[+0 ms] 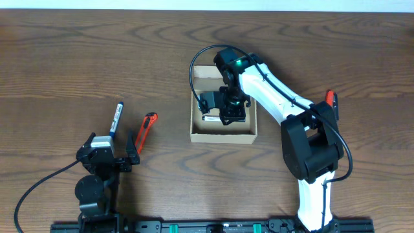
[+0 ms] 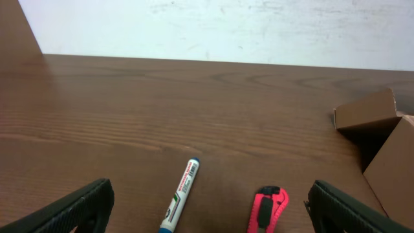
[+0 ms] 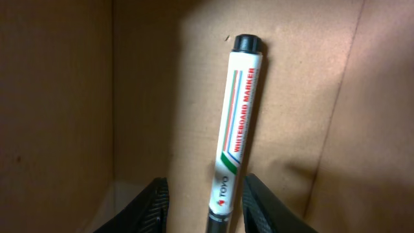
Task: Pack container
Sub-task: 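Carry the marker into the box and release it, then move the right gripper over the red stapler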
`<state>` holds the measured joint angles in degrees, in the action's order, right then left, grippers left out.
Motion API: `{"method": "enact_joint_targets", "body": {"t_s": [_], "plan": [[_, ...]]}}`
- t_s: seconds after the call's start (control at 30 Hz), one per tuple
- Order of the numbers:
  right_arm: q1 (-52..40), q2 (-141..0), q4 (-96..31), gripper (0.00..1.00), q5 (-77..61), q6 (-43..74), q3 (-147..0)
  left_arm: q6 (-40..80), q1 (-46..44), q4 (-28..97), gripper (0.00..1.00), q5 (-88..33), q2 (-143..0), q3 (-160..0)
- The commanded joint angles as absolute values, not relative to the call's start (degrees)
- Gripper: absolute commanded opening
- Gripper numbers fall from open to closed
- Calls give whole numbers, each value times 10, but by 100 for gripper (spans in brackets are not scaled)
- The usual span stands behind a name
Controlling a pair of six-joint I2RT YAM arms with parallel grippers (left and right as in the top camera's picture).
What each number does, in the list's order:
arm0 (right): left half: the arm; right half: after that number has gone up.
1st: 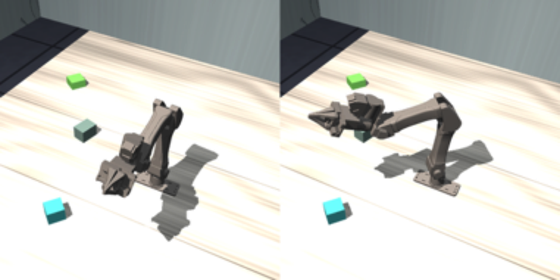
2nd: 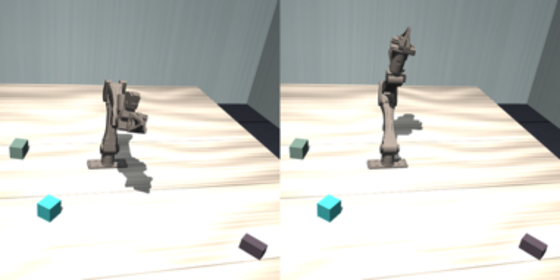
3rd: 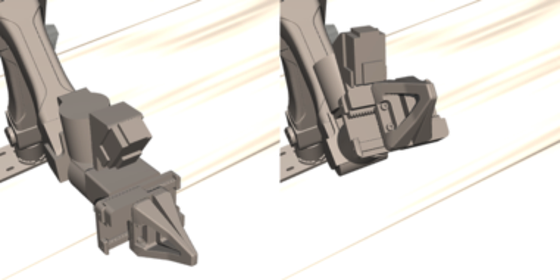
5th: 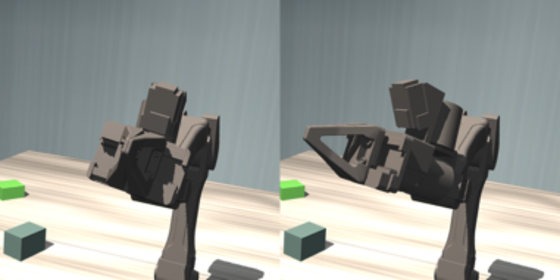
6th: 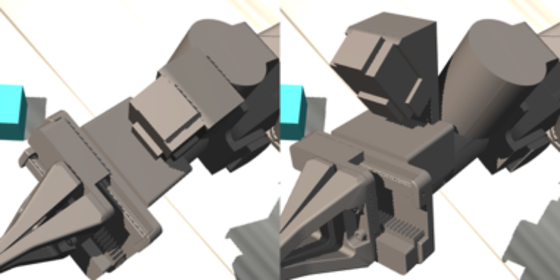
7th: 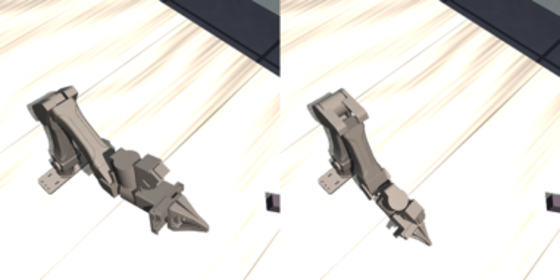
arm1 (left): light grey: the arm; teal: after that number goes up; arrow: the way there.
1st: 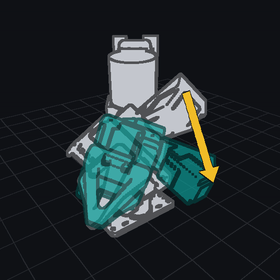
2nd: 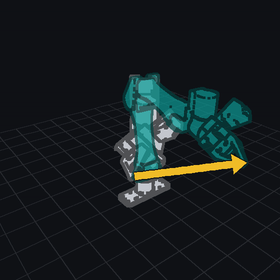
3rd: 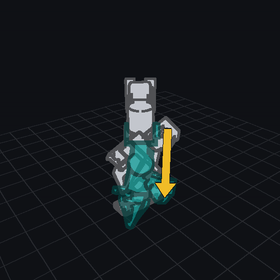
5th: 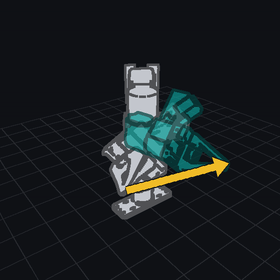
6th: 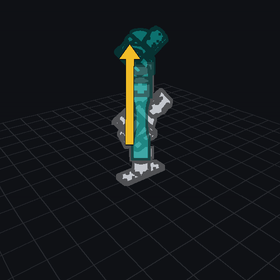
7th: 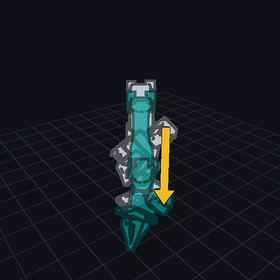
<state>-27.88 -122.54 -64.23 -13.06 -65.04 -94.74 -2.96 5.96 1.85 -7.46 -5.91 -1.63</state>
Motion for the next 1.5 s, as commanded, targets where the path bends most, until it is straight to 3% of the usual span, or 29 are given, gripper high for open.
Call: {"method": "enact_joint_targets", "body": {"t_s": [0.0, 0.2, 0.33, 0.4, 0.47, 0.53, 0.6, 0.8, 0.97, 1.17, 1.47], "plan": [[-281, -1227, -642, 33, -139, -640, -948, -26, 60, 38, 95, -75, -60, -4], [-282, -1192, -693, 44, -133, -564, -999, -26, 60, 38, 96, -75, -60, -4], [-269, -1139, -723, 56, -138, -492, -1080, -26, 60, 38, 96, -75, -60, -4], [-254, -1114, -720, 55, -140, -448, -1104, -26, 60, 38, 96, -75, -60, -4], [-233, -1087, -714, 67, -139, -402, -1117, -26, 60, 38, 95, -75, -60, -4], [-205, -1065, -706, 87, -140, -385, -1119, -26, 60, 38, 95, -75, -60, -4], [-166, -1051, -691, 99, -137, -348, -1119, -26, 60, 38, 95, -75, -60, -4], [6, -1033, -677, 99, -76, -116, -1134, -26, 60, 38, 96, -75, -60, -4], [106, -1030, -765, 99, -57, -129, -1155, -26, 60, 38, 95, -75, -60, -4], [157, -1029, -875, 96, -15, -122, -1126, -26, 60, 38, 95, -75, -60, -4], [165, -878, -733, 99, 6, -100, -885, -26, 60, 38, 95, -75, -60, -4]]}}
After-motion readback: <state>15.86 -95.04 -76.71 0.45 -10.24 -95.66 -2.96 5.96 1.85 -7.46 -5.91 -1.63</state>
